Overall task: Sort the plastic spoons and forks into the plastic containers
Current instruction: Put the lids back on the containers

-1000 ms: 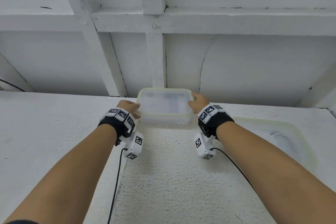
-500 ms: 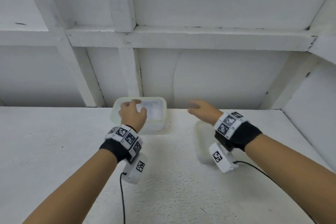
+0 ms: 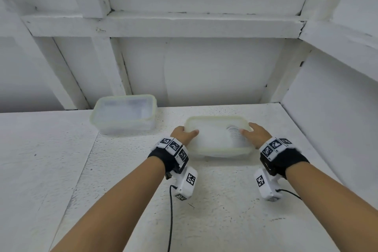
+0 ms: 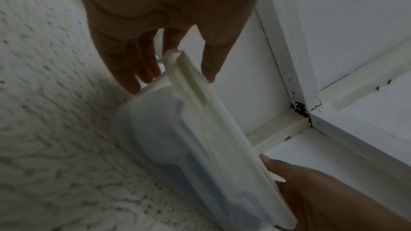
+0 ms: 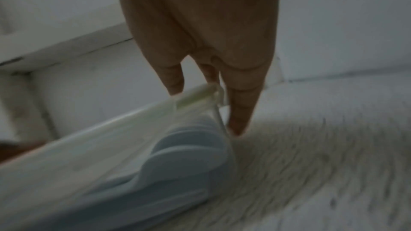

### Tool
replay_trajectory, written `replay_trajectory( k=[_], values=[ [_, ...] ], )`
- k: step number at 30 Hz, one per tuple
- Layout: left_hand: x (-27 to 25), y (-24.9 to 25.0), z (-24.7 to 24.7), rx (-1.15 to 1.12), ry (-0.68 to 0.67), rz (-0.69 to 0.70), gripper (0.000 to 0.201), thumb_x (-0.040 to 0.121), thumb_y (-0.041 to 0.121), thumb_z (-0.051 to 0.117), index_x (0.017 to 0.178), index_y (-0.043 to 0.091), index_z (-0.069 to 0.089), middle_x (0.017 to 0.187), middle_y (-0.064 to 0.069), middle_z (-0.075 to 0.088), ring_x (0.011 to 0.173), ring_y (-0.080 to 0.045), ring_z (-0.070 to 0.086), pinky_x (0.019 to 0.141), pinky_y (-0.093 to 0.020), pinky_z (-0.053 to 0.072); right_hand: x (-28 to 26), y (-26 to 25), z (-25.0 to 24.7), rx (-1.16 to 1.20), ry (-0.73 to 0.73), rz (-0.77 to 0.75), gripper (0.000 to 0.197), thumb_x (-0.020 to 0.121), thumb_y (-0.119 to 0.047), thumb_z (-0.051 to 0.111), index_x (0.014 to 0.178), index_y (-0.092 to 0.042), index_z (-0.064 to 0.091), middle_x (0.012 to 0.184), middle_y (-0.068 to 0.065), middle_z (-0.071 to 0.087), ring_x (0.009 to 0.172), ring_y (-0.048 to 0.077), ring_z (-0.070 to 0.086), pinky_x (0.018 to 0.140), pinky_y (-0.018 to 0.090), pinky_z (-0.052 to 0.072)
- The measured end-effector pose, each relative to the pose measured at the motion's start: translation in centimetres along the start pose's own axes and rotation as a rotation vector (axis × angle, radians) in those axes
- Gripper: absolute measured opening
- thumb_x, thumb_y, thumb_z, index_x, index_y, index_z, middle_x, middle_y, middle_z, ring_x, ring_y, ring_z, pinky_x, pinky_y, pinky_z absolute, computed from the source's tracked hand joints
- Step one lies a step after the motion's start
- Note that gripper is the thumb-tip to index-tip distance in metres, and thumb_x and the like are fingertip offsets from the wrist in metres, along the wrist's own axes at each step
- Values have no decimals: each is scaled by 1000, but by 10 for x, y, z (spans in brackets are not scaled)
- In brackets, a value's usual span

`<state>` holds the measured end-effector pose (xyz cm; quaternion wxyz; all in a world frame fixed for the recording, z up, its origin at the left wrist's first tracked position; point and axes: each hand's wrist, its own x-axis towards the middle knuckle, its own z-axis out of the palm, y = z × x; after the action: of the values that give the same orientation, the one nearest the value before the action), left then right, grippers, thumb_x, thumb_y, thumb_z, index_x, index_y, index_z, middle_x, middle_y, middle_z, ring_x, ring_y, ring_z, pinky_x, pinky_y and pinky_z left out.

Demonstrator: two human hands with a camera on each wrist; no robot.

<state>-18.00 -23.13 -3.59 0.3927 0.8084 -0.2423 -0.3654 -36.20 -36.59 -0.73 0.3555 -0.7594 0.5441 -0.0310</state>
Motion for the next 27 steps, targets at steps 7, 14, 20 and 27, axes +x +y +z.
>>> replay_trajectory(
  k=[7,14,20,27],
  values=[
    [-12,-14,-38,-9,31,-10,37,85,28,66,104,-4,62,101,-18,65,92,-33,64,85,-41,54,-3,-6,13,259,-17,21,40,93,-18,53,132,-6,47,134,15,48,109,34,53,82,45,53],
    [-37,-67,-130,-105,111,-46,20,85,19,67,95,2,65,106,-21,66,100,-34,64,90,-47,52,-28,-66,67,327,-136,-105,32,95,-16,51,126,-8,52,123,14,57,96,30,62,62,33,55],
    [-53,-103,-201,-98,214,-101,34,87,19,66,113,-2,62,109,-20,65,102,-35,63,92,-46,51,-37,-122,124,342,-209,-188,32,93,-18,53,124,-9,55,121,13,58,97,30,62,71,41,58],
    [-47,-123,-234,-92,283,-131,38,86,18,67,117,-2,61,110,-20,66,101,-35,64,91,-47,52,-42,-154,161,340,-223,-168,36,93,-17,52,129,-10,51,125,14,56,103,33,61,72,42,58]
  ],
)
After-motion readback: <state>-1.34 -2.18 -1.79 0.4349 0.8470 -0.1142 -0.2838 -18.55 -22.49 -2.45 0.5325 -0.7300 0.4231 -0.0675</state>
